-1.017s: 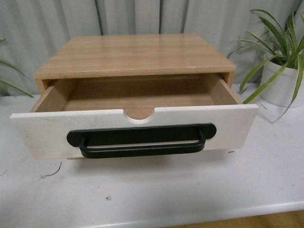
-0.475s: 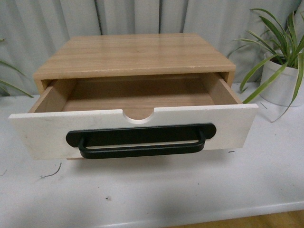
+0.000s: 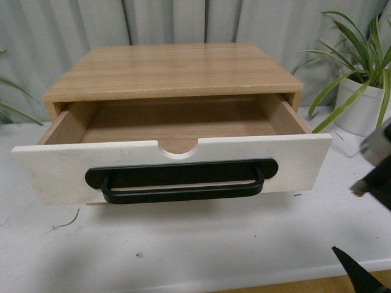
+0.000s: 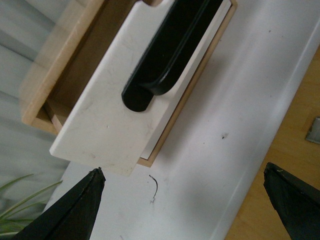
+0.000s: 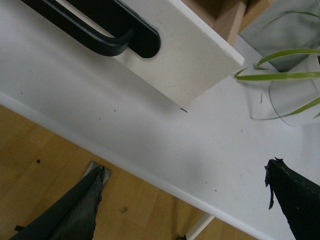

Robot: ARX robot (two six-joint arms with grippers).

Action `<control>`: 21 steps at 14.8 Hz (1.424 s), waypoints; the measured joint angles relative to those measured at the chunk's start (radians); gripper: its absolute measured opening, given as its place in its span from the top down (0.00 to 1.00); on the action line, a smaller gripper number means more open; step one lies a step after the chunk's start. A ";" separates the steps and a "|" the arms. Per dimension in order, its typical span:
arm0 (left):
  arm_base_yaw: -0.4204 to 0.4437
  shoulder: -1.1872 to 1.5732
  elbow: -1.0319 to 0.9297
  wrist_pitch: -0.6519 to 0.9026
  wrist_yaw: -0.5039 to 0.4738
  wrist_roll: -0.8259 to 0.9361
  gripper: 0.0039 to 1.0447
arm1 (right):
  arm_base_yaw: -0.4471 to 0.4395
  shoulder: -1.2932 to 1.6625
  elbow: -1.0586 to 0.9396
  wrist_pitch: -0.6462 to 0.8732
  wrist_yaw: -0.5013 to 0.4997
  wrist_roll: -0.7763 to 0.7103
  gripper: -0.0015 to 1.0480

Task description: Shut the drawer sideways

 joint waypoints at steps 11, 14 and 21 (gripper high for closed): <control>0.044 0.787 0.321 0.420 -0.021 -0.026 0.06 | -0.068 0.475 0.246 0.227 -0.163 -0.126 0.06; 0.086 0.886 0.525 0.374 -0.029 -0.021 0.06 | -0.144 0.625 0.415 0.231 -0.214 -0.214 0.06; 0.084 0.993 0.681 0.299 -0.036 0.009 0.06 | -0.217 0.808 0.620 0.188 -0.270 -0.238 0.06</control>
